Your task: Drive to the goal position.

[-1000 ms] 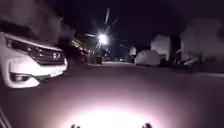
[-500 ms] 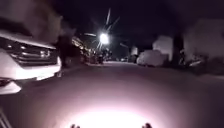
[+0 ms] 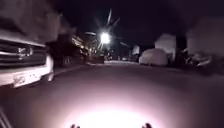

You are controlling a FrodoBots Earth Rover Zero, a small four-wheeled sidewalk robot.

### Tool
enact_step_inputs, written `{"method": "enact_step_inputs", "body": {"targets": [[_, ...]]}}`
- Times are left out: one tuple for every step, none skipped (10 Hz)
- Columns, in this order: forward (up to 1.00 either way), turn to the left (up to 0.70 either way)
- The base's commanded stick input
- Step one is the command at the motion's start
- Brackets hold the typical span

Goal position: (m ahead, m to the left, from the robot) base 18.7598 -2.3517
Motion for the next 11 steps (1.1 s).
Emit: {"method": "enact_step_inputs", "body": {"targets": [[0.85,0.0],[0.85,0.0],[0.85,0.0],[0.85,0.0],[0.85,0.0],[0.85,0.0],[0.85,0.0],[0.85,0.0],[0.85,0.0],[0.85,0.0],[0.85,0.0]]}}
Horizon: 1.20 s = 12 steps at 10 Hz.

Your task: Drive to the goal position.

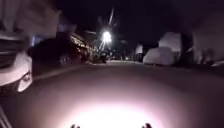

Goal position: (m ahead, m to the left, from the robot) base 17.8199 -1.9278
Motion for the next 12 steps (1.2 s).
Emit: {"method": "enact_step_inputs", "body": {"targets": [[0.85,0.0],[0.85,-0.12],[0.85,-0.34],[0.85,-0.06],[0.85,0.0],[0.85,0.0],[0.85,0.0],[0.85,0.0],[0.85,0.0],[0.85,0.0],[0.85,0.0],[0.85,0.0]]}}
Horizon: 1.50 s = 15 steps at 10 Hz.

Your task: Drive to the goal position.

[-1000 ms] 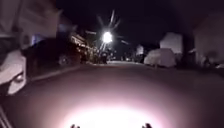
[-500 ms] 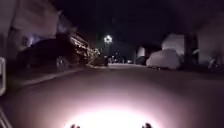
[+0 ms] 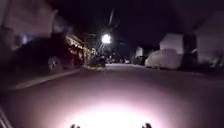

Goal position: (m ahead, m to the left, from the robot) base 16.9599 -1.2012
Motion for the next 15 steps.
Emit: {"method": "enact_step_inputs", "body": {"targets": [[0.85,0.0],[0.85,0.0],[0.85,0.0],[0.85,0.0],[0.85,0.0],[0.85,0.0],[0.85,0.0],[0.85,0.0],[0.85,0.0],[0.85,0.0],[0.85,0.0],[0.85,0.0],[0.85,0.0],[0.85,0.0],[0.85,0.0]]}}
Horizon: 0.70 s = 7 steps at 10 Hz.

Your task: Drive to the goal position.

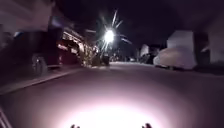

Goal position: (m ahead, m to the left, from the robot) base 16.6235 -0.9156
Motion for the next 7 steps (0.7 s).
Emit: {"method": "enact_step_inputs", "body": {"targets": [[0.85,0.0],[0.85,0.0],[0.85,-0.08],[0.85,-0.34],[0.85,-0.34],[0.85,-0.34],[0.85,-0.15]]}}
